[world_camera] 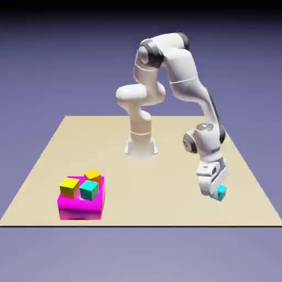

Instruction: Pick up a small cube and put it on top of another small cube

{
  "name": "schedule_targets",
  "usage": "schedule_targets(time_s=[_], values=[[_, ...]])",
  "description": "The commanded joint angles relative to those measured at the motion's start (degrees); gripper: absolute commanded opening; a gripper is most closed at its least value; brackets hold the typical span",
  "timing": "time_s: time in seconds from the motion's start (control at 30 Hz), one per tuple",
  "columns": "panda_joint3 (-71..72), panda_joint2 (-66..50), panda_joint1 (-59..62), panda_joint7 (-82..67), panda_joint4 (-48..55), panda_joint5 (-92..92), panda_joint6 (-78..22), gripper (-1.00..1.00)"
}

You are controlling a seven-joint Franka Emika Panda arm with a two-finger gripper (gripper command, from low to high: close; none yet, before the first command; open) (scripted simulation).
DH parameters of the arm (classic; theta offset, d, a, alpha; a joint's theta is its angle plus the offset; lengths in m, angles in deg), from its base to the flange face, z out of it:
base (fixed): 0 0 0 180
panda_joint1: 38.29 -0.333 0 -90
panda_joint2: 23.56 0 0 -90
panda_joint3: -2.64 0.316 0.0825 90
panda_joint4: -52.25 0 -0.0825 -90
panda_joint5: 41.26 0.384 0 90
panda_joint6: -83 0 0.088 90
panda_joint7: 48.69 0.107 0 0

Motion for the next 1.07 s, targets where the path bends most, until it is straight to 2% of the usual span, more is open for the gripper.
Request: schedule_targets(time_s=[0.0, 0.7, 0.93, 0.97, 1.03], values=[[-1.3, 1.0, 1.6, 2.4, 0.1, -1.0, -1.0, -1.0], [-27.1, 21.4, 34.9, 53.6, 1.5, -22.1, -21.9, -1.0], [-26.7, 10.6, 36.1, 53.3, 2.8, -21.1, -12.4, -1.0], [-26.7, 10.6, 36.1, 53.3, 2.8, -21.1, -12.4, 1.0], [-26.8, 12.7, 35.8, 53.4, 2.6, -21.2, -14.2, 1.0]])
